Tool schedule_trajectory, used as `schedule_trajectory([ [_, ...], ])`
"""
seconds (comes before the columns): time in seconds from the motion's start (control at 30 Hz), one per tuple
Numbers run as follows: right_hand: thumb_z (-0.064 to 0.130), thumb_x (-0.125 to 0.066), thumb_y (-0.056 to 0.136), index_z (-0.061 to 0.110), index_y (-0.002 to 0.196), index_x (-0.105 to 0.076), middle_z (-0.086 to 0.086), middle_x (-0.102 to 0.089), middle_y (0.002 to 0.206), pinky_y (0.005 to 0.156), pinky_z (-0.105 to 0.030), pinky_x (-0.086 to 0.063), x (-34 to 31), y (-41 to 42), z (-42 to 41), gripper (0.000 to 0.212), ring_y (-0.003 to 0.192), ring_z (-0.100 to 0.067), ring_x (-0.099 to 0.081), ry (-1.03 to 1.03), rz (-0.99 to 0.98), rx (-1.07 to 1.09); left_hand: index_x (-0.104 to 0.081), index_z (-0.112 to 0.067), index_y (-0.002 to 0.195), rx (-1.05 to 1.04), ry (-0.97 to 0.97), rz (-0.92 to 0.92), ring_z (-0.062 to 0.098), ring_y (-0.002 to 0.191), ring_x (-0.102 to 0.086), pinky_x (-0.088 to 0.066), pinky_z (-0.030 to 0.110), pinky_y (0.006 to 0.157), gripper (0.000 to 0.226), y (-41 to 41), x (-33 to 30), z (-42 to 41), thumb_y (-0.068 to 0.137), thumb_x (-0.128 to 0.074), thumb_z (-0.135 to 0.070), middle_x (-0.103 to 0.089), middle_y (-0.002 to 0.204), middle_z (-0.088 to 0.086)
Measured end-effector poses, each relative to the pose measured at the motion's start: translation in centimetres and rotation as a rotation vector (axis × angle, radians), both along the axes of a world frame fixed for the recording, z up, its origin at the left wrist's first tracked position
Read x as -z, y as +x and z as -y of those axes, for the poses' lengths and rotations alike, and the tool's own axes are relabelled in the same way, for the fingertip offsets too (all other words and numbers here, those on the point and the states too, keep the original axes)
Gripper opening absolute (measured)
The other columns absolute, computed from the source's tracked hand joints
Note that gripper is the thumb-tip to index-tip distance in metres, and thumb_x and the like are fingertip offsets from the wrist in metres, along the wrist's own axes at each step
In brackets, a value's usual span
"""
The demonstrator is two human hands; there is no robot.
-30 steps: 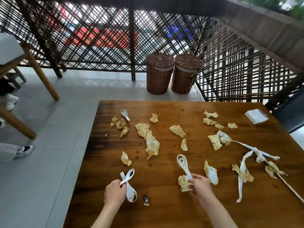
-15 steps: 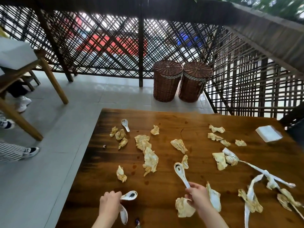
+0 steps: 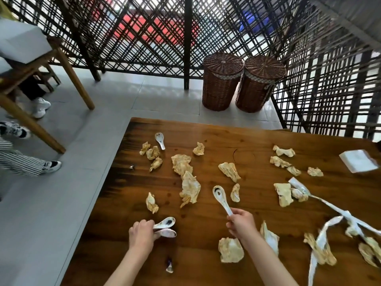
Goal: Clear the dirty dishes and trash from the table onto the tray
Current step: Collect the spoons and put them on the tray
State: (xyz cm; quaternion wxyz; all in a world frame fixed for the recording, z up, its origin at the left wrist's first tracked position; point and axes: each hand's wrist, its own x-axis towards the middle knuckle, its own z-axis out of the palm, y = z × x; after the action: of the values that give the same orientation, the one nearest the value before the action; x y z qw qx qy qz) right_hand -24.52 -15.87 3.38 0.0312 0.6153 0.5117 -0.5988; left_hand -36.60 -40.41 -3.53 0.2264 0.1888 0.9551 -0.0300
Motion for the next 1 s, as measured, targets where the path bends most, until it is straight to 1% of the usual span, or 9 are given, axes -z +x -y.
schedule_trajectory([
  [0.17,0.0,-0.05,0.092,0.017,0.099,-0.06,-0.009,-0.065,0.088,0.061,-0.028,-0.052,0.0,-0.4,0.5,0.02,0.067,-0.017,-0.059,-0.006,0.008,-0.005,-0.056,-0.021,0.114,-0.042,0.055,0.023,0.015,0.102,-0.053,-0.044,0.025,0.083,0.031,0.4,-0.7,-0.6,0.094,-0.05,-0.043,-0.056,0.109,-0.001],
  [0.4,-0.001,-0.052,0.091,0.02,0.085,-0.058,-0.008,-0.065,0.085,0.063,-0.03,-0.053,0.2,-0.8,0.9,0.022,0.068,-0.018,-0.061,-0.037,0.014,0.005,-0.047,-0.018,0.099,-0.196,0.388,0.227,0.012,0.087,-0.059,-0.048,0.024,0.07,0.015,0.0,-1.2,-1.6,0.097,-0.048,-0.033,-0.059,0.099,-0.004],
  [0.47,-0.001,-0.052,0.09,0.02,0.083,-0.057,-0.007,-0.066,0.085,0.059,-0.029,-0.052,0.2,-1.0,0.9,0.023,0.068,-0.018,-0.061,-0.05,0.015,0.001,-0.05,-0.016,0.094,-0.296,0.485,0.286,0.012,0.078,-0.061,-0.051,0.028,0.066,0.018,-0.8,-1.4,-2.6,0.098,-0.045,-0.033,-0.062,0.09,-0.003],
  [0.53,-0.001,-0.05,0.091,0.021,0.084,-0.057,-0.007,-0.067,0.084,0.055,-0.027,-0.05,0.2,-1.3,0.7,0.024,0.066,-0.017,-0.061,-0.061,0.012,-0.013,-0.055,-0.016,0.098,-0.437,0.576,0.329,0.014,0.073,-0.061,-0.051,0.029,0.06,0.019,-2.2,-1.7,-3.9,0.099,-0.043,-0.031,-0.063,0.083,0.002],
  [0.67,-0.001,-0.046,0.092,0.021,0.085,-0.057,-0.007,-0.067,0.082,0.049,-0.024,-0.045,0.1,-2.4,-0.2,0.026,0.061,-0.015,-0.059,-0.071,-0.004,-0.039,-0.055,-0.013,0.106,-0.644,0.652,0.322,0.018,0.072,-0.06,-0.051,0.034,0.067,0.022,-7.1,-1.6,-7.3,0.1,-0.042,-0.029,-0.063,0.082,0.005],
  [0.73,-0.001,-0.045,0.092,0.022,0.085,-0.056,-0.007,-0.066,0.083,0.049,-0.023,-0.044,0.1,-3.1,-0.8,0.026,0.06,-0.014,-0.058,-0.074,-0.016,-0.049,-0.053,-0.012,0.116,-0.73,0.691,0.351,0.021,0.077,-0.059,-0.05,0.035,0.07,0.024,-9.7,-1.6,-8.9,0.1,-0.042,-0.026,-0.062,0.088,0.007],
  [0.83,-0.001,-0.042,0.093,0.022,0.084,-0.055,-0.006,-0.064,0.082,0.048,-0.022,-0.044,0.2,-4.6,-1.9,0.028,0.058,-0.013,-0.057,-0.06,-0.025,-0.07,-0.049,-0.01,0.126,-0.803,0.696,0.325,0.031,0.103,-0.06,-0.05,0.041,0.088,0.032,-13.6,-1.6,-11.1,0.1,-0.04,-0.026,-0.061,0.112,0.013],
  [0.9,0.001,-0.041,0.094,0.024,0.084,-0.053,-0.005,-0.065,0.083,0.048,-0.022,-0.044,0.4,-5.8,-2.5,0.028,0.059,-0.013,-0.057,-0.032,-0.024,-0.096,-0.05,-0.007,0.126,-0.841,0.677,0.283,0.035,0.109,-0.058,-0.048,0.044,0.092,0.035,-16.1,-1.8,-12.4,0.099,-0.038,-0.026,-0.059,0.118,0.017],
  [1.0,0.006,-0.041,0.096,0.025,0.088,-0.051,-0.003,-0.066,0.084,0.047,-0.022,-0.042,0.8,-7.5,-3.4,0.023,0.057,-0.013,-0.056,-0.003,-0.013,-0.142,-0.05,-0.004,0.127,-0.955,0.69,0.277,0.036,0.113,-0.056,-0.048,0.042,0.094,0.037,-19.5,-1.8,-14.2,0.098,-0.037,-0.023,-0.057,0.125,0.019],
])
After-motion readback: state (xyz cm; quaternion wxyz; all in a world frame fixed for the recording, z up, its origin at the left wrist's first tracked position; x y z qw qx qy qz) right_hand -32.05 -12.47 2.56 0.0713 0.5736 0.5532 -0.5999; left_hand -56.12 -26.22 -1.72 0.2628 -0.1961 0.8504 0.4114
